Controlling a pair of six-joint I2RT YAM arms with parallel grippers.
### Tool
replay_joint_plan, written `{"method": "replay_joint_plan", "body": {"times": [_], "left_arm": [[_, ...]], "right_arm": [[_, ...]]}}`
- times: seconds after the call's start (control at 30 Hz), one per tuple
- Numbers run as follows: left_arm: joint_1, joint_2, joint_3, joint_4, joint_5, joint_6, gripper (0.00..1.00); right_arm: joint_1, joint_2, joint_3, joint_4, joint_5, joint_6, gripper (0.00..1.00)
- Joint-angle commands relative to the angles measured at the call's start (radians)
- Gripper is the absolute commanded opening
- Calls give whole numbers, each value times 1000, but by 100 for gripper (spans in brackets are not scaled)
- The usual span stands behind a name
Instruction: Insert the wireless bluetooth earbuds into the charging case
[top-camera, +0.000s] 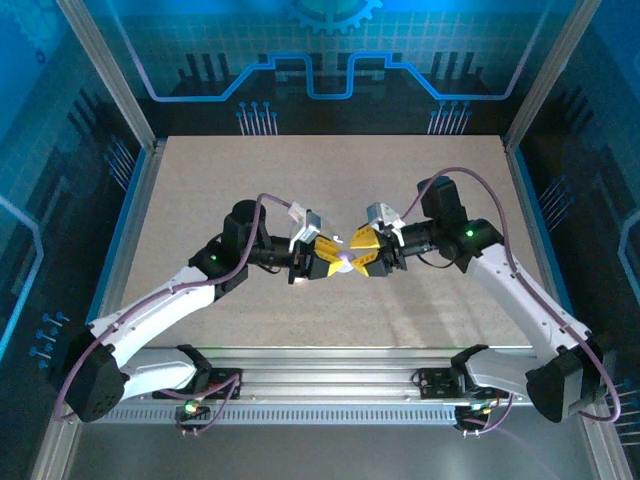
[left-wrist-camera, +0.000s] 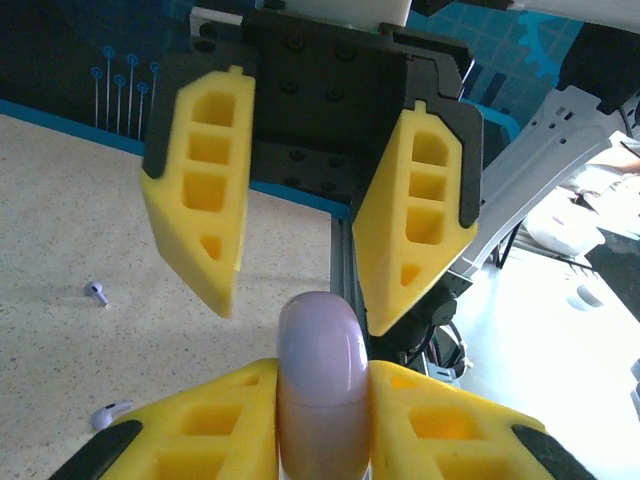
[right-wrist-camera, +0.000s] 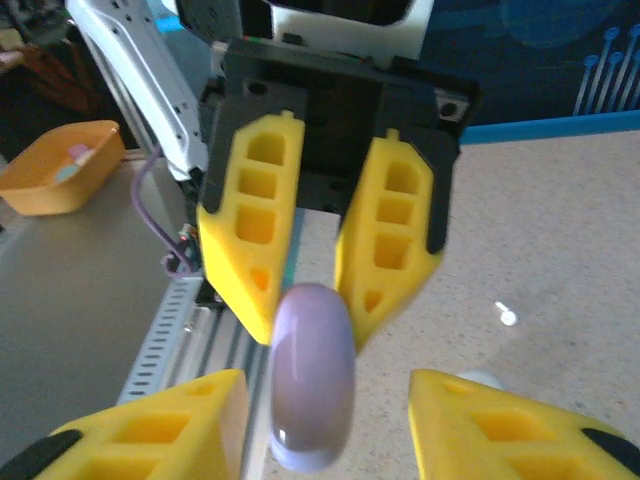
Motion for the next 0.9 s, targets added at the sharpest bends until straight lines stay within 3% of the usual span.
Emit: {"method": "replay_joint_plan", "body": {"times": [0.0,0.37,0.53,0.63,0.73,0.87], "left_arm": [[-7,-31,-7,-1,31,35,25],[-10,-33,-6,-1,29,41,26],[-10,-36,-3,-10,24,47,27],[-10,-40,-4,-30,3,74,43],[-10,-61,-14,-58,-42,129,65],[-16,-113,-26,-140,-94,244,67]], "right_arm": [[21,17,38,-80,-69,-61,42],[38,43,52,-104,-63,-85,26],[39,50,64,-119,-62,-103,11],[38,37,63,-119,-43,-109,8],[34,7,47,-109,4,-102,8],[25,-60,-11,-47,104,-59,8]]}}
